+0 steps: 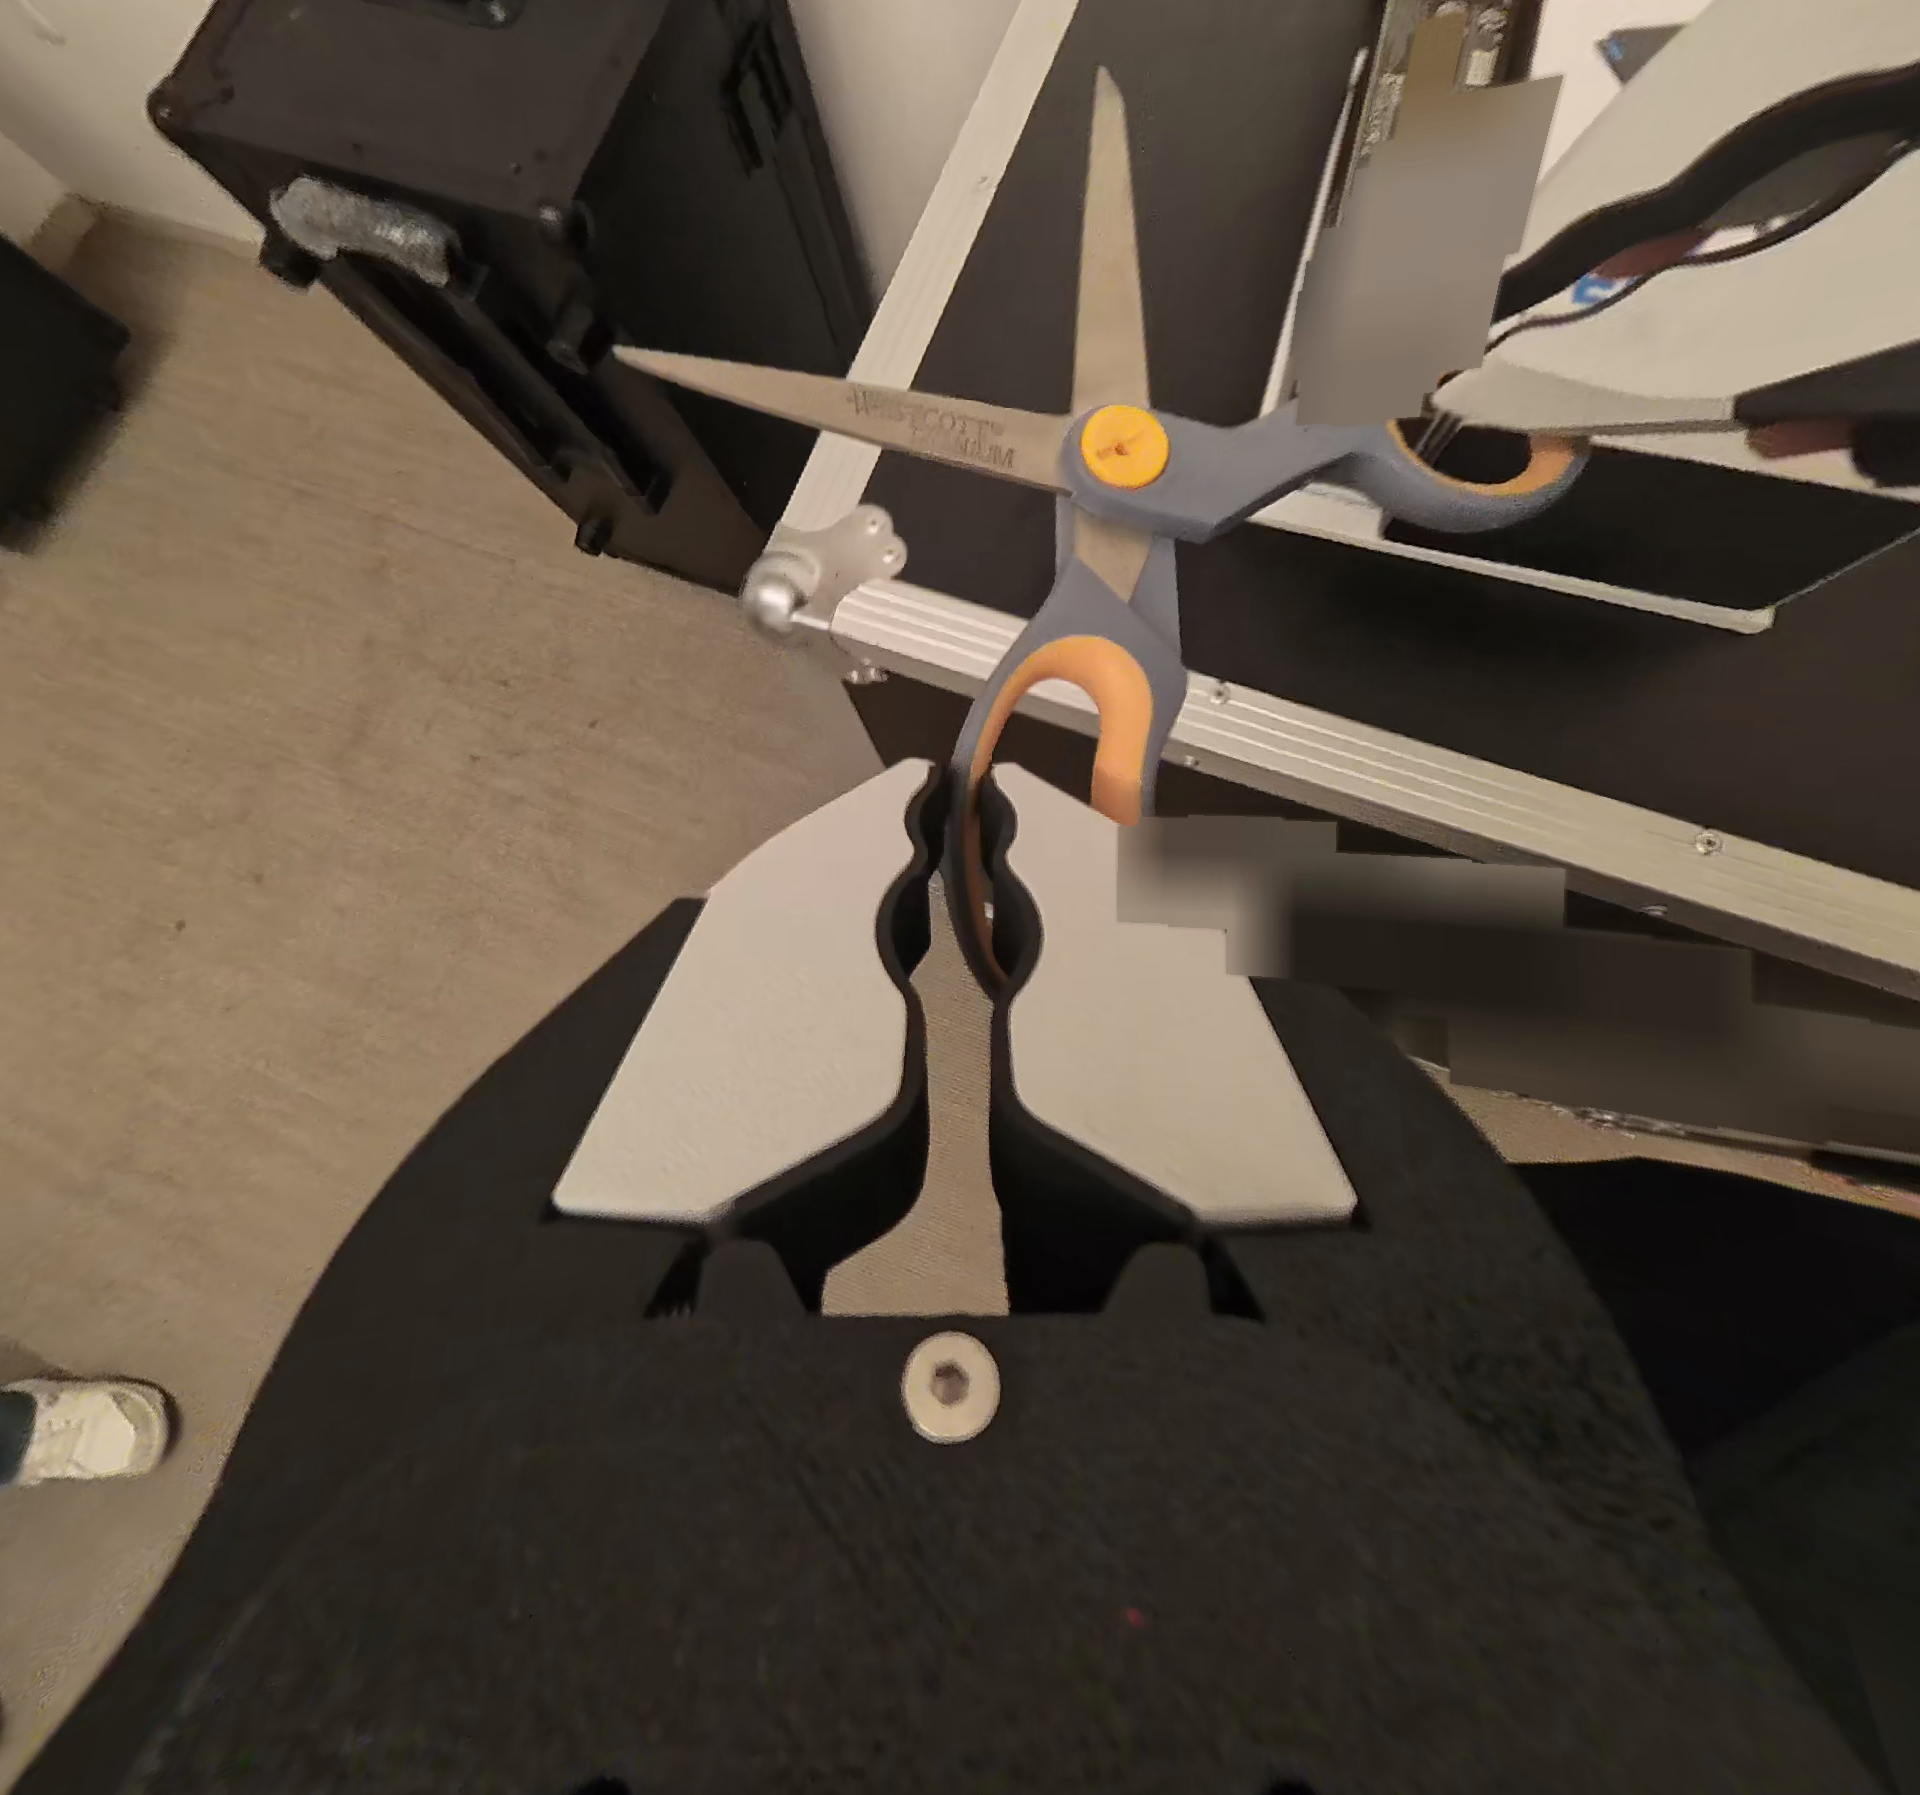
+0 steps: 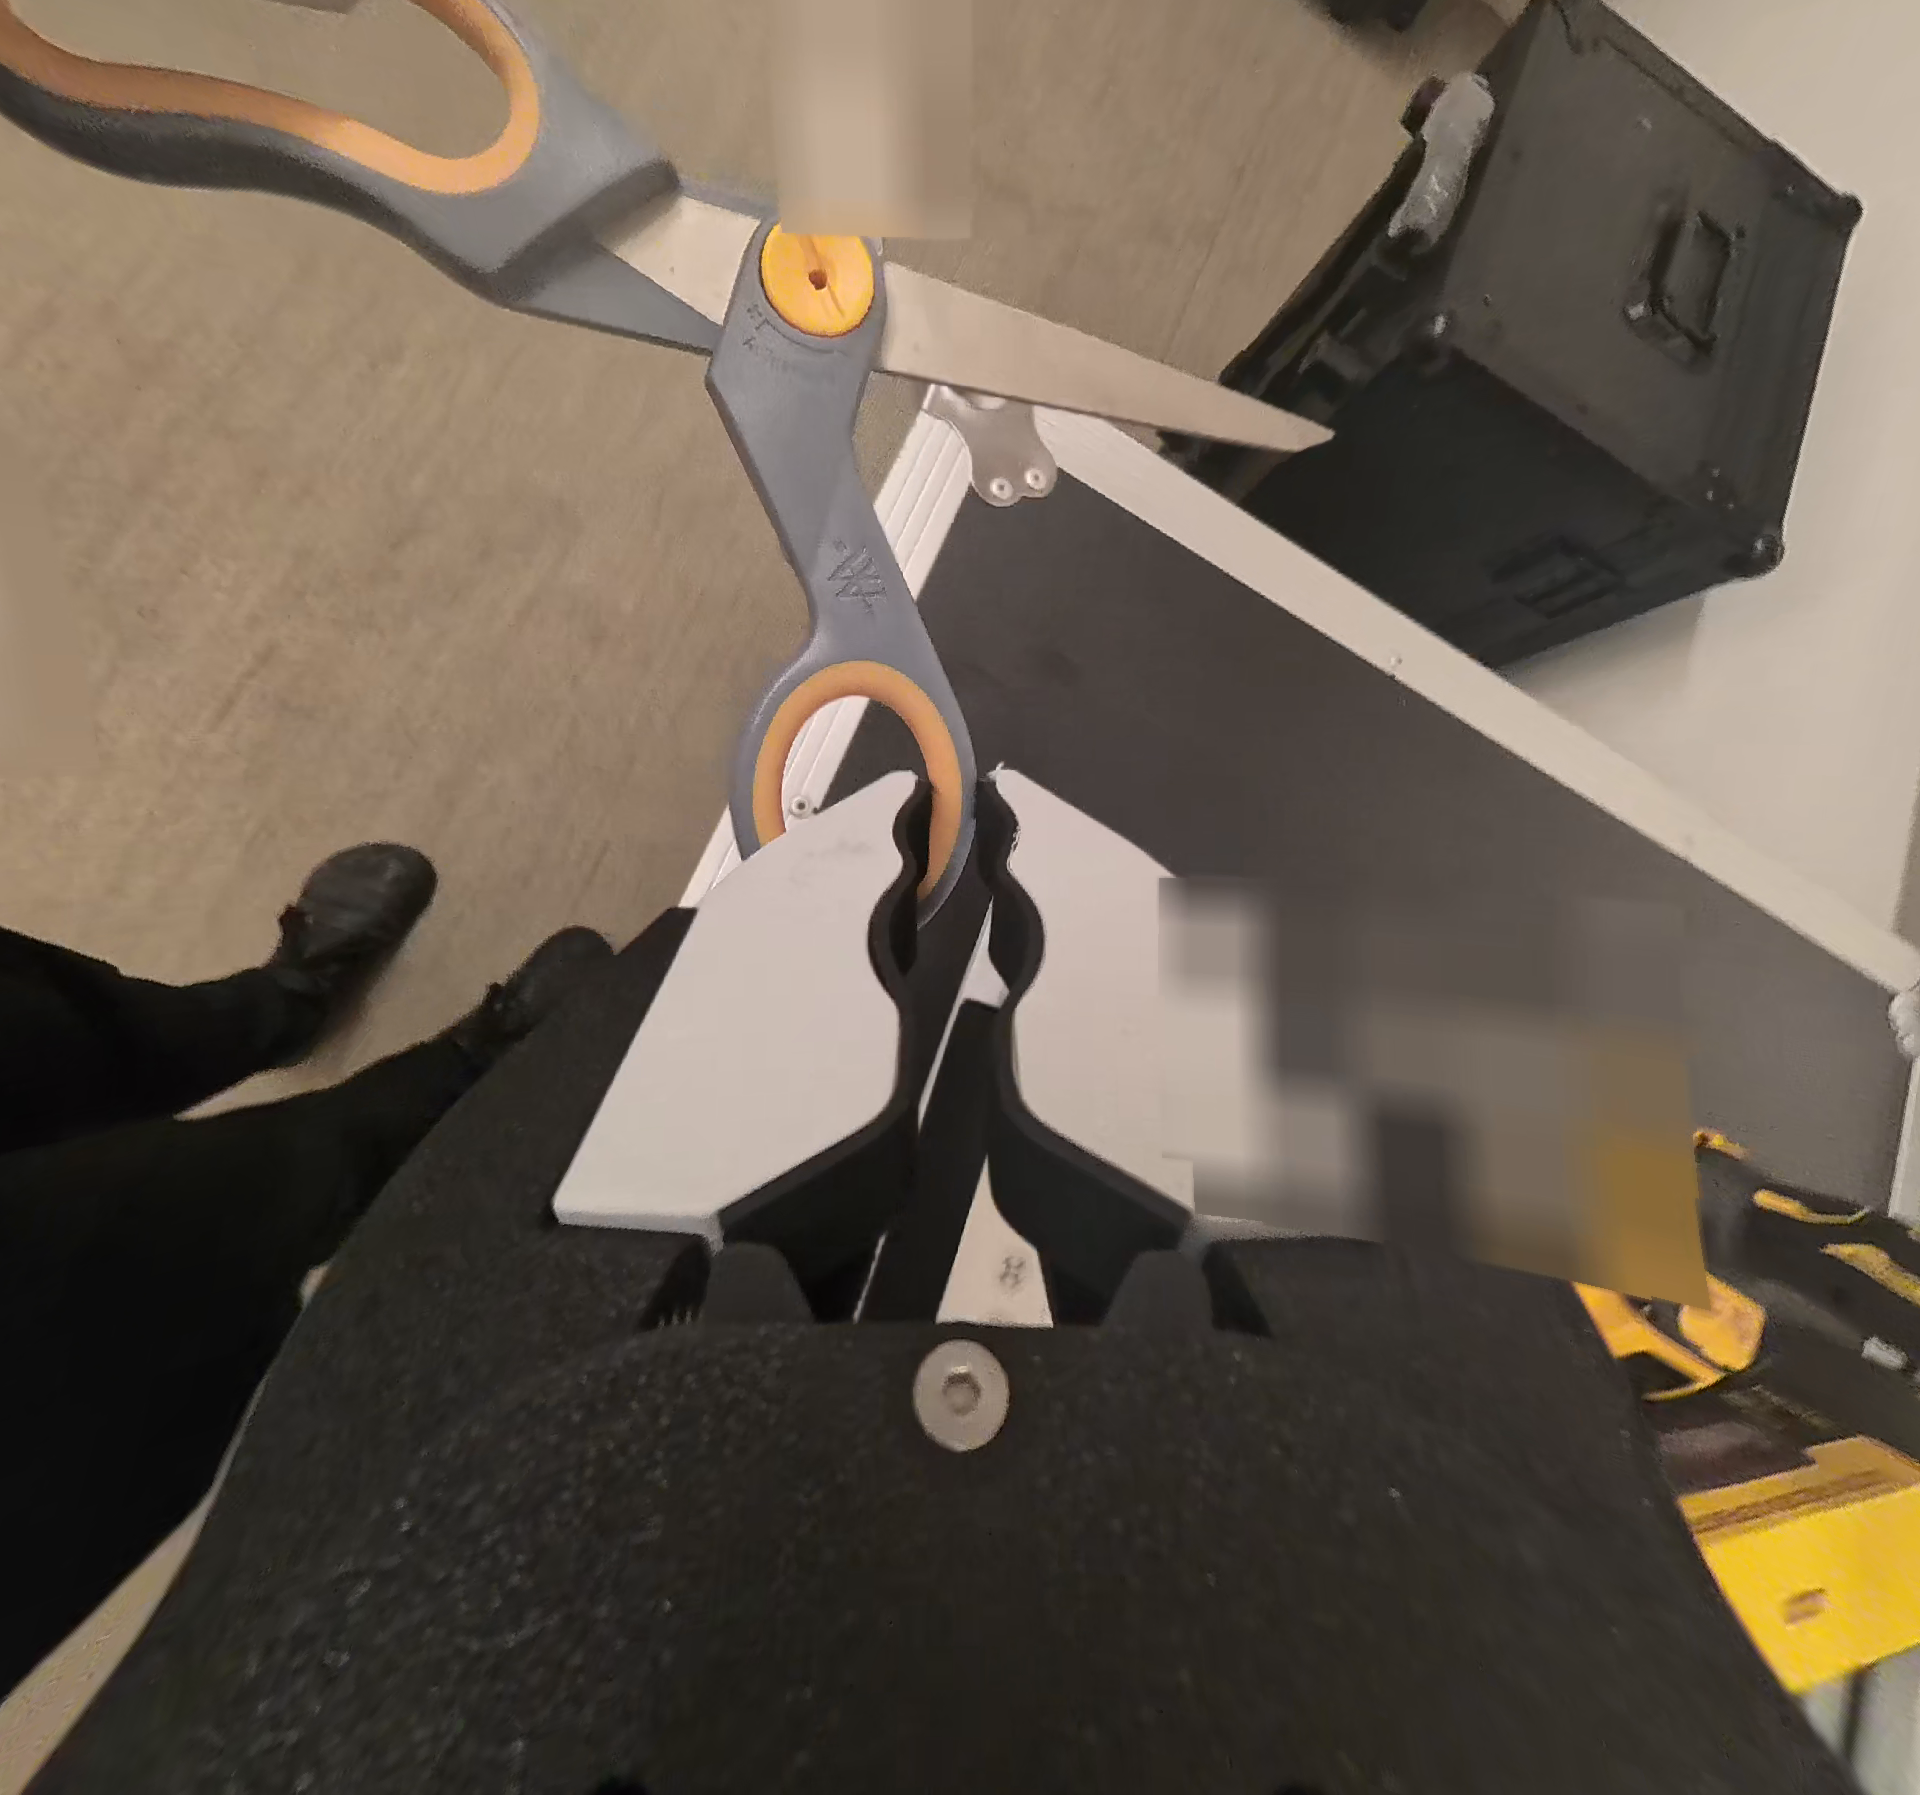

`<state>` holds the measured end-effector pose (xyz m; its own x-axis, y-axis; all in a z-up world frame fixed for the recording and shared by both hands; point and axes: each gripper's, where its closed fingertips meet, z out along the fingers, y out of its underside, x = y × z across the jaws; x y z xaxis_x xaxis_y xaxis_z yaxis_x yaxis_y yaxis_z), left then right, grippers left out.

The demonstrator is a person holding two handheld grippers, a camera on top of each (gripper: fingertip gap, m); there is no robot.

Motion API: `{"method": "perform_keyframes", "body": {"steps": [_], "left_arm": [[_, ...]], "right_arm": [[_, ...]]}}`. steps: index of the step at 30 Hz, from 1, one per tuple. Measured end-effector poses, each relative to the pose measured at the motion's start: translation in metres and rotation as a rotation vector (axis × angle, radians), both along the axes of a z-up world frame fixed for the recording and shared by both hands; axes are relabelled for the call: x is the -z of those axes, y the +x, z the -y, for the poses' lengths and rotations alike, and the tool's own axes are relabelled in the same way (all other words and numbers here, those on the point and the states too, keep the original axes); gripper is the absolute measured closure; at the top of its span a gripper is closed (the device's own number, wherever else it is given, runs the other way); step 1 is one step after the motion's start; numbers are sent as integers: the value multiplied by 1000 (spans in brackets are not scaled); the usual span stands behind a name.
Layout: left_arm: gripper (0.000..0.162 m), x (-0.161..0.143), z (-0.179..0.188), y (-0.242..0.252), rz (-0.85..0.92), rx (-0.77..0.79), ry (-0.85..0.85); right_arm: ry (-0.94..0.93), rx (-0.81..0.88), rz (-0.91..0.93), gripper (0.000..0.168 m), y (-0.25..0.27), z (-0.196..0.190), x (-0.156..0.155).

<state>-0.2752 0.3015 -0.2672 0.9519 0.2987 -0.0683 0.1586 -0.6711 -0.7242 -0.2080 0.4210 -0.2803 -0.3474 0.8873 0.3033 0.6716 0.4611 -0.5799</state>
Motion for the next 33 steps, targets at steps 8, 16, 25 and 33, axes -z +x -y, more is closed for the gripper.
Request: {"method": "perform_keyframes", "body": {"steps": [8, 16, 25, 33], "left_arm": [[156, 9, 73, -19, 21, -252, 49], [118, 6, 199, -10, -21, -636, 101], [120, 45, 336, 83, 57, -959, 100], [162, 94, 382, 183, 129, -876, 56]], "right_arm": [[127, -274, -30, 160, -48, 58, -15], [153, -637, -57, 168, -91, 171, -13], [114, -879, -19, 168, -87, 294, 2], [-40, -757, 30, 168, -18, 331, 22]]}}
